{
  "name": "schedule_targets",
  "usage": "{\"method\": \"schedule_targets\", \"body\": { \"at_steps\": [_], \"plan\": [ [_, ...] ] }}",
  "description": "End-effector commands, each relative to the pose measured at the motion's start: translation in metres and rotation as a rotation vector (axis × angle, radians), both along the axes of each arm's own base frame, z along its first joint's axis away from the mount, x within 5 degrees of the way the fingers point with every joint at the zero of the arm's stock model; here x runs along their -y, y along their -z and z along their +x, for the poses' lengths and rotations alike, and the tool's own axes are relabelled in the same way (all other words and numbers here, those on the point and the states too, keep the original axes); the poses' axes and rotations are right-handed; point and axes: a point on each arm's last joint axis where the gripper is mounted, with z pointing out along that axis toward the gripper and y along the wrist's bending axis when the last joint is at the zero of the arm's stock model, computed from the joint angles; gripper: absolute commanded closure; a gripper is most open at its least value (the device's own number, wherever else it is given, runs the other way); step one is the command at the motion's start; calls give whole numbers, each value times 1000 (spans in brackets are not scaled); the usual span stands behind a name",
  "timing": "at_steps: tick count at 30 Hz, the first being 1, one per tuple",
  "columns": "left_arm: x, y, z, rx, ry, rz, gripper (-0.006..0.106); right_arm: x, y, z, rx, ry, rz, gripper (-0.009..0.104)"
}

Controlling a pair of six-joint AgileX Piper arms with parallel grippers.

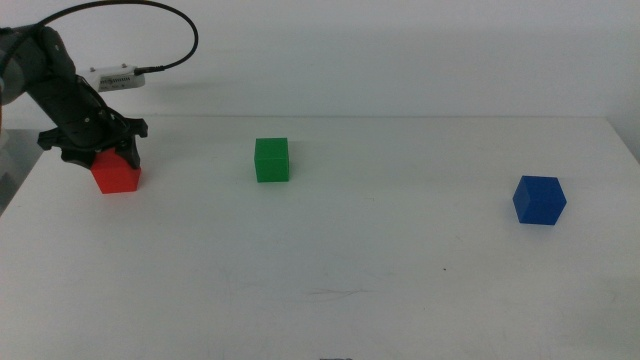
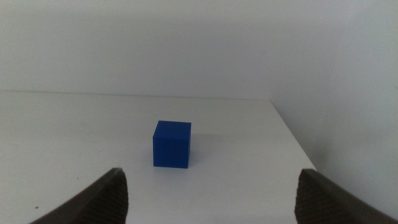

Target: Stack red cubes first, then green, then blue cubes in a specific spot.

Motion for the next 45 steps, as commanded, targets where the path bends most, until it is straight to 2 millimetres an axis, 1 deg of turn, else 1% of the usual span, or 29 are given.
{"method": "schedule_targets", "body": {
  "at_steps": [1,2,3,6,9,10,11,12,14,15,17,18,21,26,28,33,36,38,40,45],
  "plan": [
    [0,-43,1,124,-14,-3,70,0,-14,-2,118,-2,-25,4],
    [3,-49,-4,95,14,-3,77,0,-14,-2,118,-2,-25,4],
    [5,-53,-7,87,20,-4,78,0,-14,-2,118,-2,-25,4],
    [8,-69,-17,83,24,-15,78,0,-14,-2,118,-2,-25,4],
    [18,-85,-36,115,18,-13,78,0,-14,-2,118,-2,-25,4],
    [23,-90,-45,134,6,-14,78,0,-14,-2,118,-2,-25,4],
    [28,-94,-56,153,-8,-16,78,0,-14,-2,118,-2,-25,4],
    [34,-93,-66,153,-18,-22,78,0,-14,-2,118,-2,-25,4],
    [47,-97,-89,163,-41,-33,78,0,-14,-2,118,-2,-25,4],
    [53,-102,-98,166,-42,-38,78,0,-14,-2,118,-2,-25,4],
    [72,-104,-113,147,-35,-53,78,0,-14,-2,118,-2,-25,4],
    [80,-105,-118,141,-27,-56,78,0,-14,-2,118,-2,-25,4],
    [122,-104,-128,104,21,-67,78,0,-14,-2,118,-2,-25,4],
    [199,-94,-142,81,72,-112,78,0,-14,-2,118,-2,-25,4],
    [225,-86,-147,74,86,-120,78,0,-14,-2,118,-2,-25,4],
    [276,-66,-161,59,129,-156,78,0,-14,-2,118,-2,-25,4],
    [298,-55,-167,66,153,-177,78,0,-14,-2,118,-2,-25,4],
    [306,-51,-169,70,159,-186,78,0,-14,-2,118,-2,-25,4],
    [310,-49,-171,68,154,-193,78,0,-14,-2,118,-2,-25,4],
    [310,-49,-171,64,140,-201,78,0,-14,-2,118,-2,-25,4]
  ]
}}
